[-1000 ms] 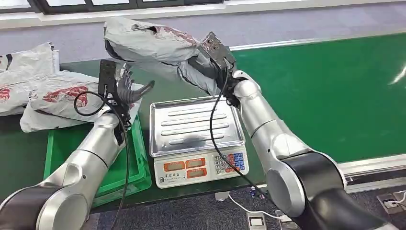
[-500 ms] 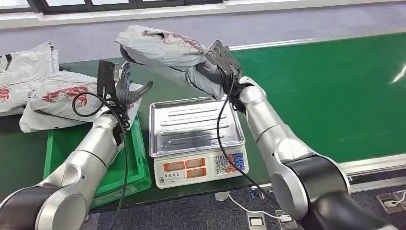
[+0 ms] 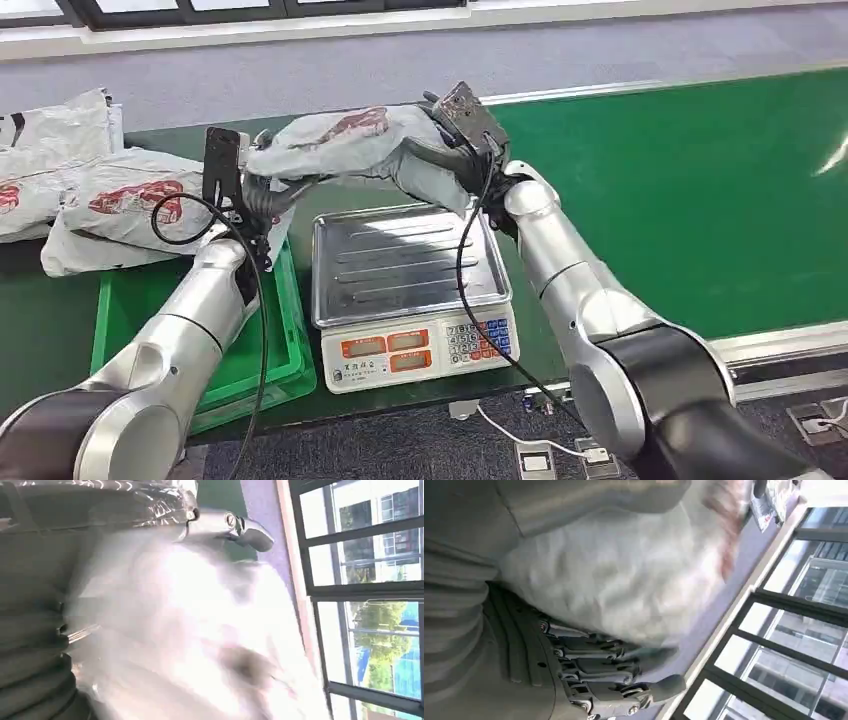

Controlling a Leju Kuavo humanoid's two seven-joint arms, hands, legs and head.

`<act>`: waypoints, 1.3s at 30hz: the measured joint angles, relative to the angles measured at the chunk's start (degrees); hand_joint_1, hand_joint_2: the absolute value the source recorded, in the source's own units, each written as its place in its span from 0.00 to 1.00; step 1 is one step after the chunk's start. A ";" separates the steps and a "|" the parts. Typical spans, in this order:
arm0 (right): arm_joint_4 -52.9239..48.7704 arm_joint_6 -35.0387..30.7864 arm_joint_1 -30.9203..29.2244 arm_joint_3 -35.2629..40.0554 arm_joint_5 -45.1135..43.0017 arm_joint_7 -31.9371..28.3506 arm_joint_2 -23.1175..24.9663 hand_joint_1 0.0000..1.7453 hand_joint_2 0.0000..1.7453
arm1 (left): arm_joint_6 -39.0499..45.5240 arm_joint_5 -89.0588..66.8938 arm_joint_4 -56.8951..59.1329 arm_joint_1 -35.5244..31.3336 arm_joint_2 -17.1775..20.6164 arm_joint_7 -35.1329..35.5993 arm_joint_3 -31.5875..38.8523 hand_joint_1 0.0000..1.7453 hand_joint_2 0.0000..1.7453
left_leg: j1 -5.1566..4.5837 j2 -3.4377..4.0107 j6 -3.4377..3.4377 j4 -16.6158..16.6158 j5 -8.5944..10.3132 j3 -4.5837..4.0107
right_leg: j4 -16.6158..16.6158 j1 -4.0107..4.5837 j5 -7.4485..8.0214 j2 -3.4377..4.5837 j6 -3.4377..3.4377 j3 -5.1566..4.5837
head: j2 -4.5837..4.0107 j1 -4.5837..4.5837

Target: Moved the parcel from conveyor to table for the left to box.

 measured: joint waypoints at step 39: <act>1.42 -22.37 0.07 0.79 -4.42 12.16 -11.22 0.00 1.00 | 1.03 -3.52 -0.15 0.27 0.76 0.22 -1.83 0.00 1.00 | -0.05 -0.36 0.03 0.11 0.01 -0.02 | -0.08 -0.03 0.02 -0.34 0.05 0.09 | 0.00 0.00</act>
